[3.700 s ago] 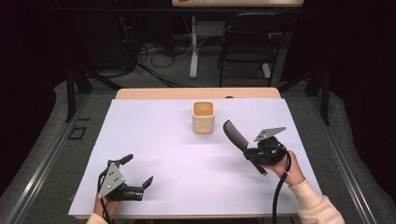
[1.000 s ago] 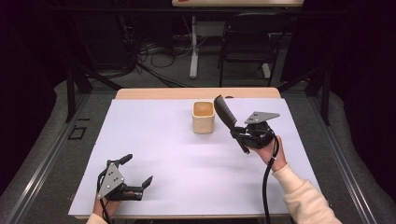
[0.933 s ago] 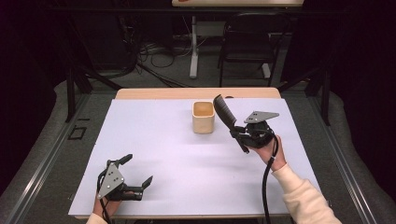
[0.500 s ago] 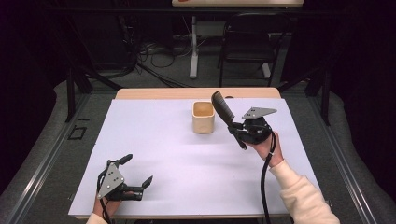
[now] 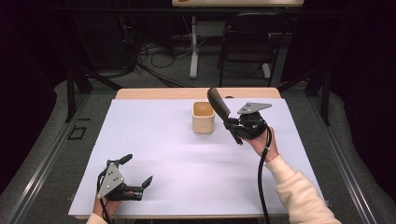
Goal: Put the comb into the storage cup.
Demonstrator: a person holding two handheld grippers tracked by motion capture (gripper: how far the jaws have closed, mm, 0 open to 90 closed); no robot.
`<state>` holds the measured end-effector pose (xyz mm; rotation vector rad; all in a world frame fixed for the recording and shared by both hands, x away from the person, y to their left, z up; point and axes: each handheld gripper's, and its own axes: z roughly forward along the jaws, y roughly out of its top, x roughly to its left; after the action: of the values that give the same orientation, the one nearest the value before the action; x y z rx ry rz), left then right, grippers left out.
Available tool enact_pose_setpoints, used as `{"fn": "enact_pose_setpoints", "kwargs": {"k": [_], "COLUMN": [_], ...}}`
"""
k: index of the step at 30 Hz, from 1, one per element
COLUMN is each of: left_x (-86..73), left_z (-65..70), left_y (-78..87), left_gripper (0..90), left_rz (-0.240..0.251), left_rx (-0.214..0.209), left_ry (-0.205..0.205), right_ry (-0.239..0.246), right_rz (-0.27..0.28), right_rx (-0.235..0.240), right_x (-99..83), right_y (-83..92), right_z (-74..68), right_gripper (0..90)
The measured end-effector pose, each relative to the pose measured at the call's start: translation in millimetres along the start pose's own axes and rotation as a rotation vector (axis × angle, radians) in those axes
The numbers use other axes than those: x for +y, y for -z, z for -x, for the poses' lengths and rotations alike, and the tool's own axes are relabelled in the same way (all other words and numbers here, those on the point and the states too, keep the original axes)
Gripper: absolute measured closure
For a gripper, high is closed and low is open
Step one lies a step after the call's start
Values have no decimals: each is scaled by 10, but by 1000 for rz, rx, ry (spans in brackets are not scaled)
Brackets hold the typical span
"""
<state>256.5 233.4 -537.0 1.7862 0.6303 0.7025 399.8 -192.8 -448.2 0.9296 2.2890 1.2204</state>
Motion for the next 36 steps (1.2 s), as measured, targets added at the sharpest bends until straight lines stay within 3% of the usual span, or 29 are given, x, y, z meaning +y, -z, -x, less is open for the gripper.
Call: {"fn": "enact_pose_setpoints", "kwargs": {"k": [19,36], "left_x": [-1,0], "left_z": [0,-1], "left_y": [1,8], "left_gripper": [3,3], "left_rz": [-1,2], "left_rx": [1,0], "left_ry": [0,-2], "right_ry": [-9,8], "right_rz": [13,29], "right_rx": [1,5], "right_x": [100,341], "right_y": [-93,-149], "right_z": [44,25], "right_gripper": [724,724]}}
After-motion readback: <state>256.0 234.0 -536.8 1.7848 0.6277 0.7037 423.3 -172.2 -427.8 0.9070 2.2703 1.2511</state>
